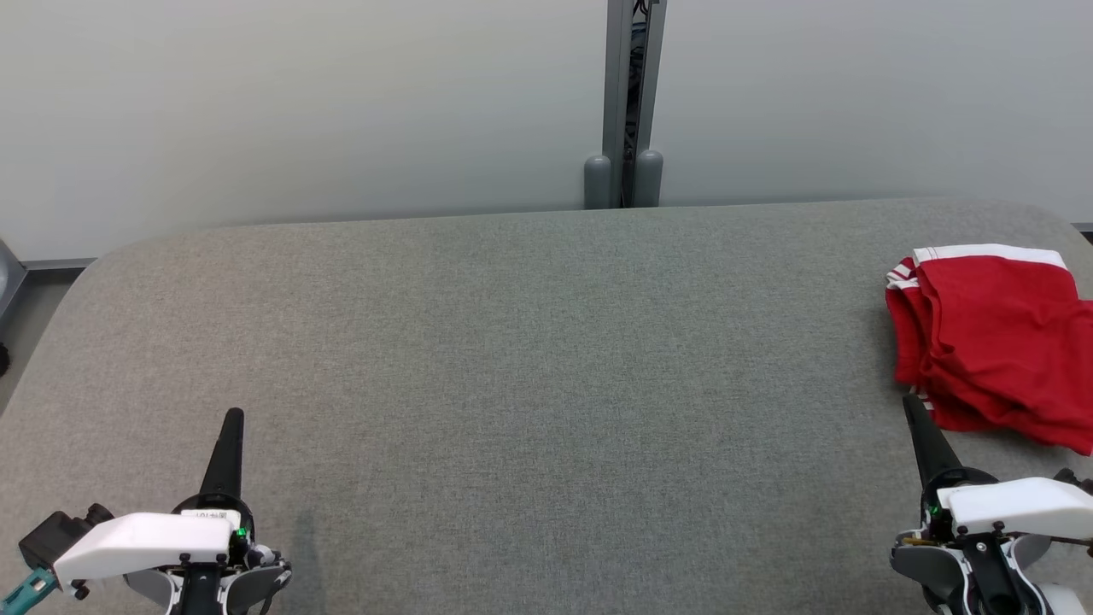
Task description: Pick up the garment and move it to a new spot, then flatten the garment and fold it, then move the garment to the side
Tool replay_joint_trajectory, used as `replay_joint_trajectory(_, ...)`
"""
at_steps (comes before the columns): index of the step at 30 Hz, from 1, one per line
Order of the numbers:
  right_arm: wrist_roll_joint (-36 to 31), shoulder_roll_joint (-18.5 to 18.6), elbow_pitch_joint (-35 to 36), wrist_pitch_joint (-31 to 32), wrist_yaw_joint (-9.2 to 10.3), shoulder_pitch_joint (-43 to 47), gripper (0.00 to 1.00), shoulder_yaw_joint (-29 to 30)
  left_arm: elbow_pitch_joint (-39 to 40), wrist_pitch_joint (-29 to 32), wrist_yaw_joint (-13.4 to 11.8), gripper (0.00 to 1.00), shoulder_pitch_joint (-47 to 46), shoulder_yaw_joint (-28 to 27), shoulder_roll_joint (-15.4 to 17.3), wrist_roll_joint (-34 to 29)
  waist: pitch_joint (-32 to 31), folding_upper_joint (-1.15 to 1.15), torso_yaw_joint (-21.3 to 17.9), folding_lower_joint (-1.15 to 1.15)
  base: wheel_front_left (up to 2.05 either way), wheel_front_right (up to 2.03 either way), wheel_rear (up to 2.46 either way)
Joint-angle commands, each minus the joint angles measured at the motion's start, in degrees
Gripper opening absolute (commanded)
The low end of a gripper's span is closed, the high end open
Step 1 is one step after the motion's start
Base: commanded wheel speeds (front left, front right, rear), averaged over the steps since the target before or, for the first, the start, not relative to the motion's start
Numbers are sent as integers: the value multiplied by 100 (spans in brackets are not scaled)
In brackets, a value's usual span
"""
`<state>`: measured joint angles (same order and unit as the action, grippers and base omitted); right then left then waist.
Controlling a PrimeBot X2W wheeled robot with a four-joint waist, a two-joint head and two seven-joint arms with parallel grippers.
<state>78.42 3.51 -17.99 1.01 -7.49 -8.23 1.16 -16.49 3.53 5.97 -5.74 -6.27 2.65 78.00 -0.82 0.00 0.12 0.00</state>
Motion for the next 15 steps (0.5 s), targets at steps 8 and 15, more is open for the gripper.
replay_joint_trajectory(8,410,32,-14,117,0,-142,0,86,11,117,70,0,-206,-101,30,378,22,0,-2,0,0,0,0)
replay_joint_trajectory(15,719,28,-27,200,0,-191,0,139,-1,204,95,0,-256,-154,31,669,42,0,-5,0,0,0,0)
